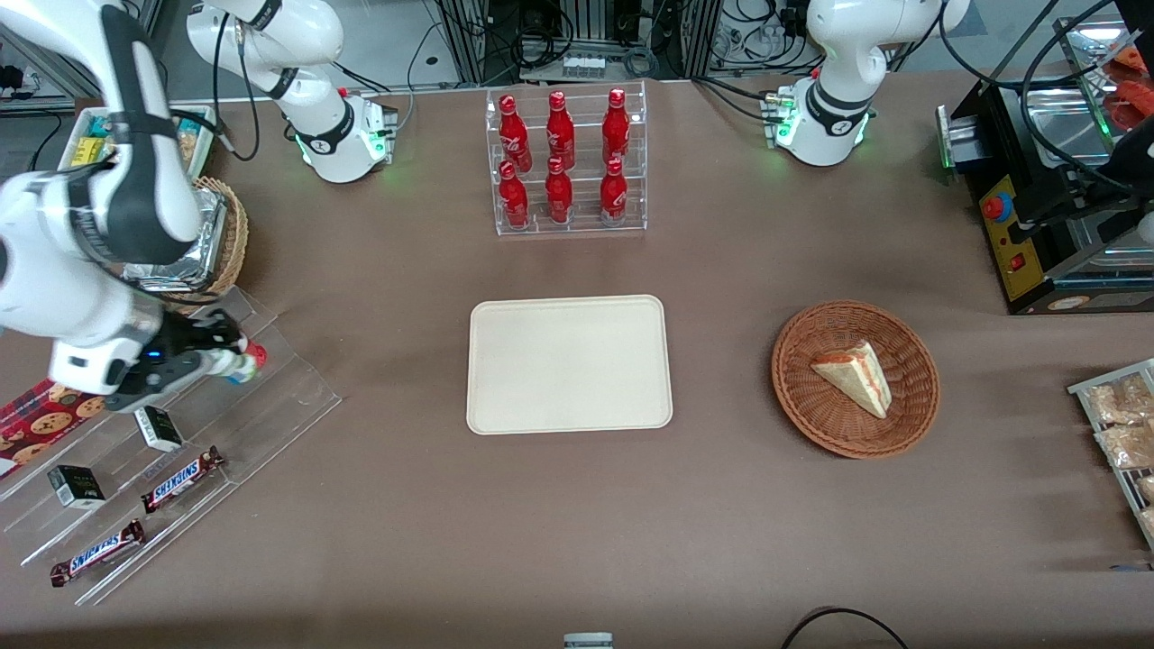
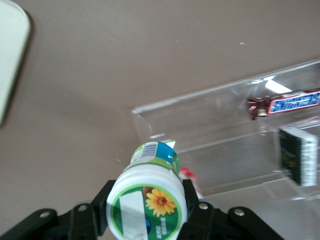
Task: Place green gum on tray
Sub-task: 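Lift the gum bottle and carry it over the cream tray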
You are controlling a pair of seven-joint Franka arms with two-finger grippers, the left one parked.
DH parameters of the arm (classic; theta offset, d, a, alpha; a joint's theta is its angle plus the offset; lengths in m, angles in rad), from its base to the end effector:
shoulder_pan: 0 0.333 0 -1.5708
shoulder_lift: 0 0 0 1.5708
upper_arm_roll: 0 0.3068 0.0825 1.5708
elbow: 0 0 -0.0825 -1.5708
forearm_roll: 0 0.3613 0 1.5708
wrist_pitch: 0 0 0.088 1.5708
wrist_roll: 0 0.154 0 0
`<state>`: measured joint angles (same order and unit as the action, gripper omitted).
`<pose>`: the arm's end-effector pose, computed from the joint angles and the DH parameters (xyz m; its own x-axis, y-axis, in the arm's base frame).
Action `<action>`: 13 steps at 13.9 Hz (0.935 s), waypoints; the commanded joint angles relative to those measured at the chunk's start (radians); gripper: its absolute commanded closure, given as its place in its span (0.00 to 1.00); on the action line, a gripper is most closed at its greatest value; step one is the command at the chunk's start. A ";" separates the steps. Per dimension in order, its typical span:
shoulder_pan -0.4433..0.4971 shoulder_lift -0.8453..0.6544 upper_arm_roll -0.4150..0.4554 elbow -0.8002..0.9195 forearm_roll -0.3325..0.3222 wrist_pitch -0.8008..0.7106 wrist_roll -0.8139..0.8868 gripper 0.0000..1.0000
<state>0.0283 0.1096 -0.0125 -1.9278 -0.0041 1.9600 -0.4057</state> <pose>0.5511 0.0084 0.3797 0.9089 0.4105 -0.0730 0.4097 -0.9119 -0.0259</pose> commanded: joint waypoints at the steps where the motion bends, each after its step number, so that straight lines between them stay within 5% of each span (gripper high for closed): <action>1: 0.126 0.009 -0.007 0.029 0.004 -0.029 0.230 1.00; 6: 0.370 0.114 -0.007 0.136 0.004 -0.027 0.673 1.00; 13: 0.593 0.329 -0.007 0.323 0.003 -0.016 1.120 1.00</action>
<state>0.5812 0.3490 -0.0089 -1.7200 -0.0034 1.9609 0.6254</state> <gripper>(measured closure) 0.414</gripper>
